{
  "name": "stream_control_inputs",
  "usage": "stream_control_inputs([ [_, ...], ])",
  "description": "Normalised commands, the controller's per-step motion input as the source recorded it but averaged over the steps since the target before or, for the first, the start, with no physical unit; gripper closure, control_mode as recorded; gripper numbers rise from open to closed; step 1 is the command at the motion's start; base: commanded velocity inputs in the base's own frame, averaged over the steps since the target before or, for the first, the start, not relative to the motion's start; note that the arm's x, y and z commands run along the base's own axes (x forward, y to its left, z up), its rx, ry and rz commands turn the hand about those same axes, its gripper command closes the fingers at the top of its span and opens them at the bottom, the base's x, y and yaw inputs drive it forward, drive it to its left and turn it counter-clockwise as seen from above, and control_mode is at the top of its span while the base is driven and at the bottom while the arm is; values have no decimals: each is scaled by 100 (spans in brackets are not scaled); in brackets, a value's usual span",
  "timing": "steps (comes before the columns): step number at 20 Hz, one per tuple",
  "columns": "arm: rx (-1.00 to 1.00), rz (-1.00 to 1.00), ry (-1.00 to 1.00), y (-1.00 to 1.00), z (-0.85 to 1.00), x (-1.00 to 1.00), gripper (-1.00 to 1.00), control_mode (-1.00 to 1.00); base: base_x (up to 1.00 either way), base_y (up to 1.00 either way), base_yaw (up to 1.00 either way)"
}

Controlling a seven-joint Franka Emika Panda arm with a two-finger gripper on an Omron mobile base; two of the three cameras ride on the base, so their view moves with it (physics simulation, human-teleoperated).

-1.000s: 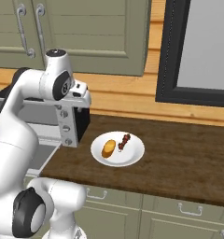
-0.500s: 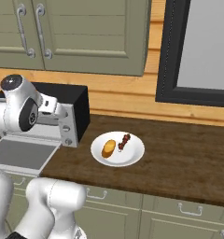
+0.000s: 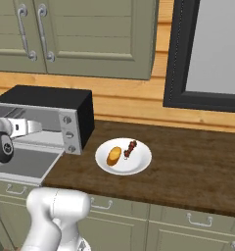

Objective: Pick up the kebab skewer and baguette bread, and place them inside the toaster oven. Close the toaster oven door and start by setting the timer.

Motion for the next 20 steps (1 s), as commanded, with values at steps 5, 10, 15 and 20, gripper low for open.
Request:
stream_control_inputs([
  [5, -12, 0, -4, 99, 0, 26, -100, -100, 0, 0, 0],
  [10, 0, -6, 2, 86, 0, 31, -100, -100, 0, 0, 0],
  [15, -2, -5, 15, 22, -5, 41, -100, -100, 0, 0, 0],
  [20, -8, 0, 12, 0, -25, 26, -100, -100, 0, 0, 0],
])
